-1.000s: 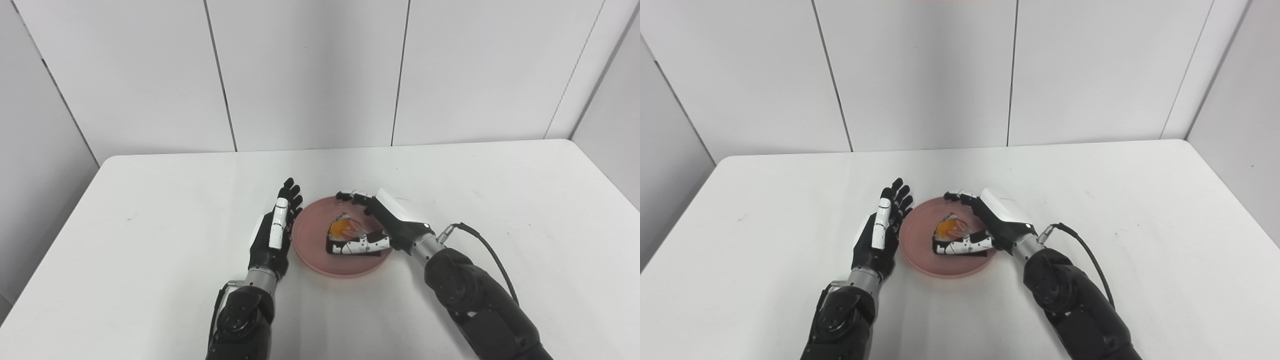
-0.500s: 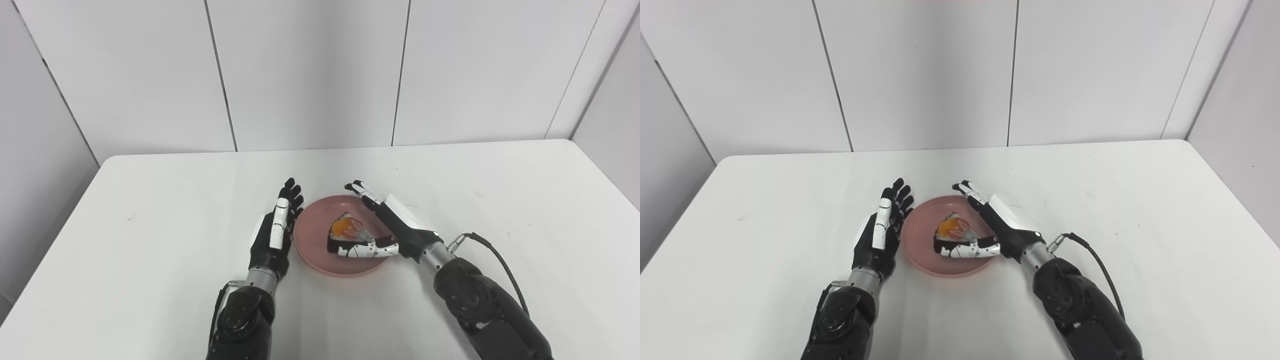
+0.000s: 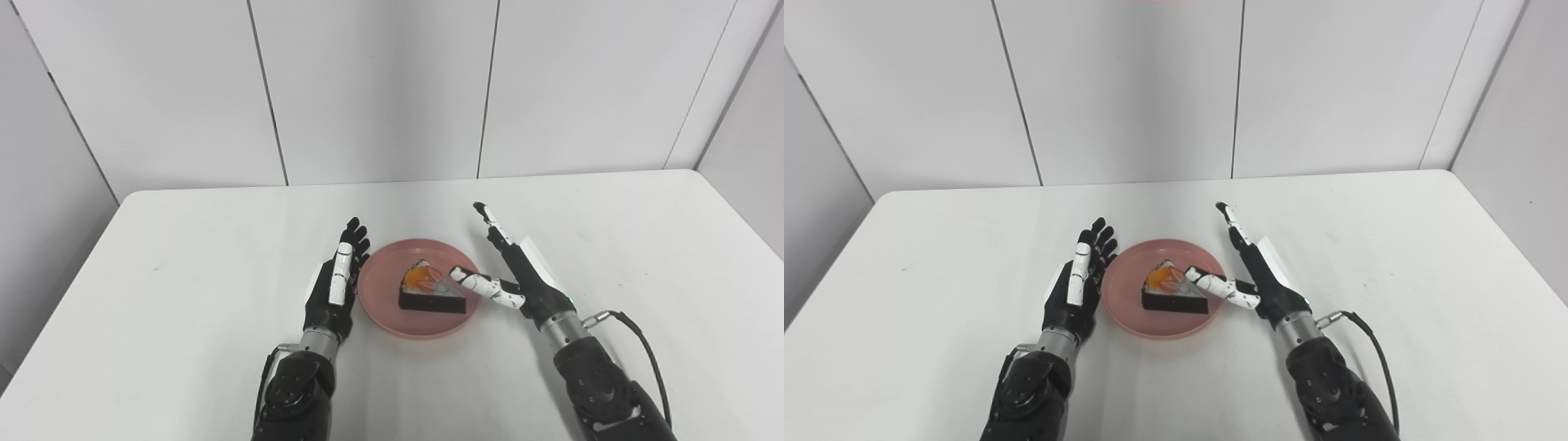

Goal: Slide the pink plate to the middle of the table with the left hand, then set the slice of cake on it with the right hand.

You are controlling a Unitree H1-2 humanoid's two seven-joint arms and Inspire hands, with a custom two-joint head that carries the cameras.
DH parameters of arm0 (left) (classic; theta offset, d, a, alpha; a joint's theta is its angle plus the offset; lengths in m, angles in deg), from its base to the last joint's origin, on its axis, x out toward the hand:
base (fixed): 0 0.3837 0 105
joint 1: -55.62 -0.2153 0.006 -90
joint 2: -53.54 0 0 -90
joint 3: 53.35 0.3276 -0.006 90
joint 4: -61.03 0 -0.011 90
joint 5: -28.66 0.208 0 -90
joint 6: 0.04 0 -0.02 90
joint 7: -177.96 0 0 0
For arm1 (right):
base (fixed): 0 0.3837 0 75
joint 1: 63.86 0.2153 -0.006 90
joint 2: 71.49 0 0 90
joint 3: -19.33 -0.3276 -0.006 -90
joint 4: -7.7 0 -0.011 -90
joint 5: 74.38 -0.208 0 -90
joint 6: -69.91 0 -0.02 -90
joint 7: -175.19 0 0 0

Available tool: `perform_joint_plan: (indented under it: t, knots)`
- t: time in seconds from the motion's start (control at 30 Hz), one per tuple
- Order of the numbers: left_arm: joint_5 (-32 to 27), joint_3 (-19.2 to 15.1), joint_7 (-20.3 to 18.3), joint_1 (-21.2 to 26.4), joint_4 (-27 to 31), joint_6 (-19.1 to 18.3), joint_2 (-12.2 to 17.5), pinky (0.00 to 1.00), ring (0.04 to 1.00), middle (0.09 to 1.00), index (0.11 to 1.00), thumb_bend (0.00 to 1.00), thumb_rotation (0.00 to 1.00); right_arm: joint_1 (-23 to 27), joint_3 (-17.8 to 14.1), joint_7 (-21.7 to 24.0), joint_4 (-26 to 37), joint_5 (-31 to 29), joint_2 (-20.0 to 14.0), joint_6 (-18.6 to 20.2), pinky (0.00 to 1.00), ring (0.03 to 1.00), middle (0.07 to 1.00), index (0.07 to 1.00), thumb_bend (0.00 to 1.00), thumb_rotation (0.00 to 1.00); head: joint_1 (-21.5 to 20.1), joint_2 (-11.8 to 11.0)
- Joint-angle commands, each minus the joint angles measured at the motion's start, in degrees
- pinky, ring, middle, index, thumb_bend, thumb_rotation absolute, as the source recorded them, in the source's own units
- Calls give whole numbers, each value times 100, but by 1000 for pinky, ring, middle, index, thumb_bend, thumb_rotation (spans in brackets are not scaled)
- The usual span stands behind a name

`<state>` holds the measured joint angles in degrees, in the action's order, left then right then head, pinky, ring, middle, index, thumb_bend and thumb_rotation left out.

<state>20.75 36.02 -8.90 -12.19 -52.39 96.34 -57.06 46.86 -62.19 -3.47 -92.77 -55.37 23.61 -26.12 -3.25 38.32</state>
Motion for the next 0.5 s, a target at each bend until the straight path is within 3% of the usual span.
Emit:
perform_joint_plan:
  t: [0.0,0.27,0.47]
  knots:
    - [32,16,13,-28,94,183,22,1000,1000,1000,1000,622,1000,148,-108,-140,237,-127,65,-270,995,1000,1000,1000,586,956,10,3]
    - [99,21,69,-106,298,-11,72,1000,1000,1000,1000,639,1000,34,-449,0,403,-849,429,243,920,1000,1000,1000,629,961,77,37]
    - [201,67,114,-151,410,-162,164,1000,1000,1000,1000,639,1000,38,-529,61,125,-1263,596,137,994,1000,1000,1000,590,1000,151,42]
